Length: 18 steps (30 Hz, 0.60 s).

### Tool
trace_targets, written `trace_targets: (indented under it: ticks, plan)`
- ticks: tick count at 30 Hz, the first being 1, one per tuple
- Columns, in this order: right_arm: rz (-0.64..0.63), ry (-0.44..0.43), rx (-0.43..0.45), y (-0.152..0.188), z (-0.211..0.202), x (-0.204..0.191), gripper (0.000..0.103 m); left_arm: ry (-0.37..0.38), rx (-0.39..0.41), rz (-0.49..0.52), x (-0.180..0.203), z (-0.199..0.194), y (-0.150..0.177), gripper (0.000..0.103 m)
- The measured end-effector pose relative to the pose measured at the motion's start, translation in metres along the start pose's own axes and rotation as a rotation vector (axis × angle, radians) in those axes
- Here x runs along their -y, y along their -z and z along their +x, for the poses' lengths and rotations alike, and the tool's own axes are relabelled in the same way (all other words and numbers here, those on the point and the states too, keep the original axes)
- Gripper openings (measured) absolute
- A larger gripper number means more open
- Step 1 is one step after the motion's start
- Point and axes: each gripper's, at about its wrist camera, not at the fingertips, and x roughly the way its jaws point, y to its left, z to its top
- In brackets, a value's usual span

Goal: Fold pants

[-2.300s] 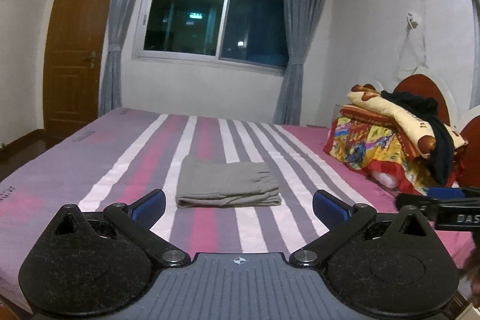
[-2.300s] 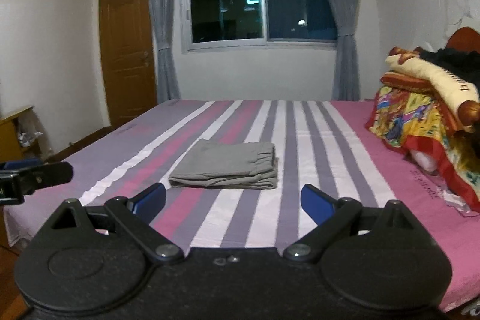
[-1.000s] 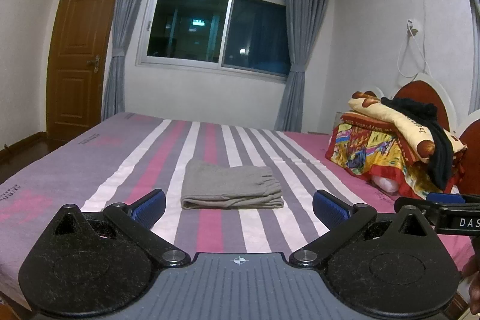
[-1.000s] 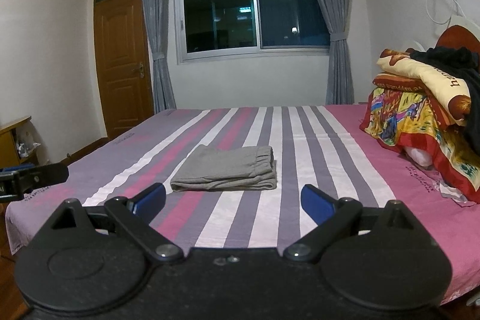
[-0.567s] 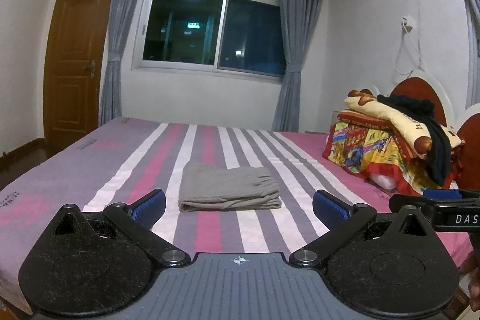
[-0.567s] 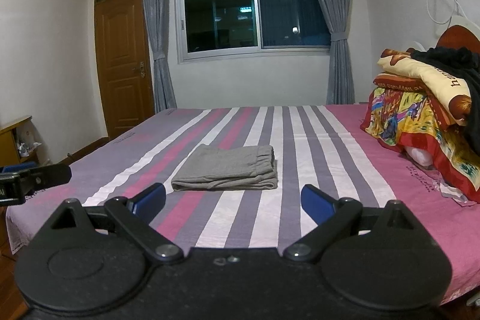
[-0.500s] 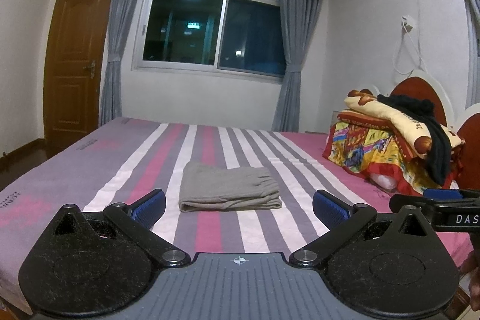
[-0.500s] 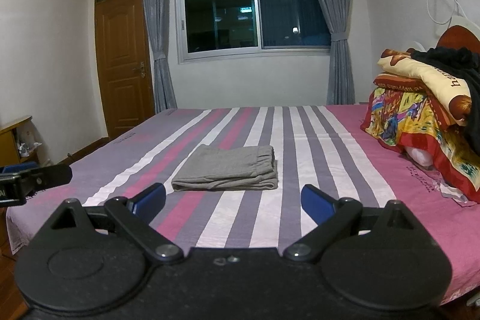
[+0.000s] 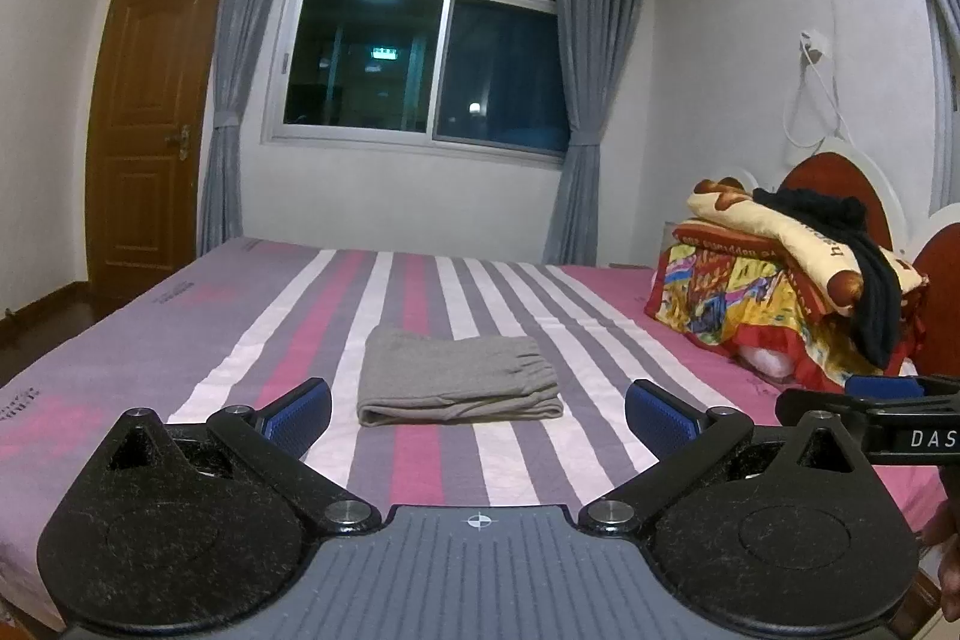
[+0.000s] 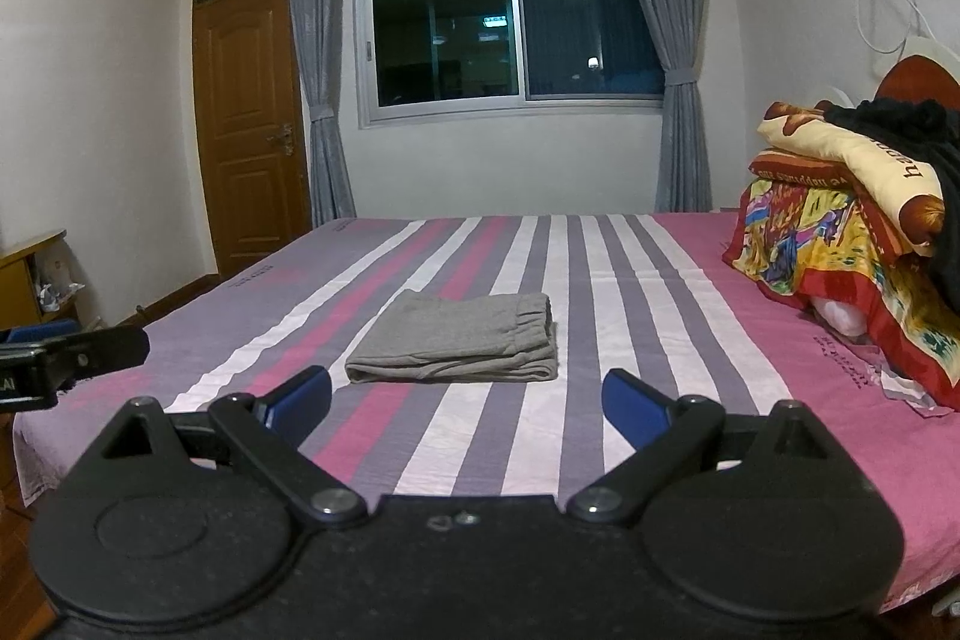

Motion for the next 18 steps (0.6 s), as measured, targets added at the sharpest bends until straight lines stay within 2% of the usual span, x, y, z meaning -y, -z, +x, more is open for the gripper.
trace_targets:
  ticks: [18]
  plan:
    - [-0.007, -0.007, 0.005, -0.0026, -0.0025, -0.0017, 0.096, 0.000, 0.001, 0.002, -0.0002, -0.0003, -0.0003, 0.103]
